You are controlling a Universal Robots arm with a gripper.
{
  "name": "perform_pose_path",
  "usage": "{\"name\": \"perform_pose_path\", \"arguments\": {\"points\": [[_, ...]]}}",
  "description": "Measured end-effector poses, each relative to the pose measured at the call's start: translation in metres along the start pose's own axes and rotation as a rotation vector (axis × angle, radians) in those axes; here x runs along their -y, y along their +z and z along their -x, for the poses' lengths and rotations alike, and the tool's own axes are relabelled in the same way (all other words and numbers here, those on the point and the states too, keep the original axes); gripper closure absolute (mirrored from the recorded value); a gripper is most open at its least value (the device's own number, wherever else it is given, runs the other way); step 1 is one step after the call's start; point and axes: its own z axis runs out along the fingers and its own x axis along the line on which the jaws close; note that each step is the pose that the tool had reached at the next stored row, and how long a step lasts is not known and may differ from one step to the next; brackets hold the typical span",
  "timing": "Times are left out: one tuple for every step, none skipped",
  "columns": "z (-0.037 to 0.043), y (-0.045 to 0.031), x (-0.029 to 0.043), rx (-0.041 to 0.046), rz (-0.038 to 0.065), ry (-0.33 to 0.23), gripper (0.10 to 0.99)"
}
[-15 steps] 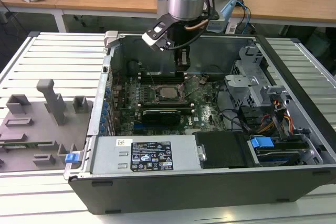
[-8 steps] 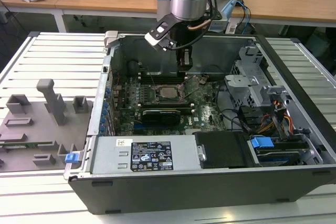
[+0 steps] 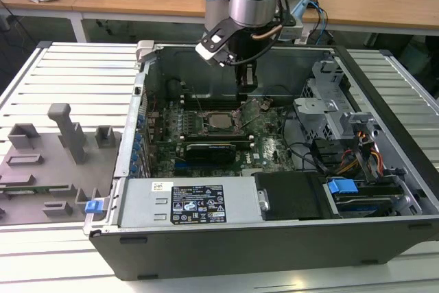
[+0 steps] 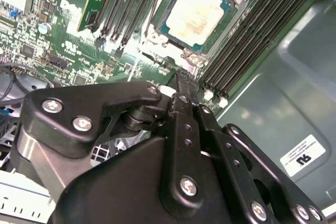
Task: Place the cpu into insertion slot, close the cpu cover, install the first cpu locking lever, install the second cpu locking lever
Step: 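Close the cpu cover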
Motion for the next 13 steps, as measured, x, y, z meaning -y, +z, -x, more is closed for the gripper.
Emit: {"name": "perform_pose_path", "arguments": {"points": [[0.0,0.0,-0.0007,0.0,0.0,0.0,0.98],[0.0,0.0001,-0.0015,0.0,0.0,0.0,0.98],[0.0,0.0001,-0.0026,0.0,0.0,0.0,0.98],[0.0,0.0002,-0.0033,0.0,0.0,0.0,0.98],[-0.0001,0.0003,-0.0045,0.0,0.0,0.0,0.98],[-0.0001,0.0004,-0.0049,0.0,0.0,0.0,0.98],[0.0,0.0005,-0.0053,0.0,0.0,0.0,0.98],[0.0,0.0006,-0.0061,0.0,0.0,0.0,0.98],[0.0,0.0006,-0.0066,0.0,0.0,0.0,0.98],[0.0,0.0006,-0.007,0.0,0.0,0.0,0.98],[0.0,0.0007,-0.0075,0.0,0.0,0.0,0.98],[0.0,0.0007,-0.0079,-0.0001,0.0,0.0,0.98],[0.0,0.0007,-0.0083,-0.0001,0.0,0.0,0.98]]}}
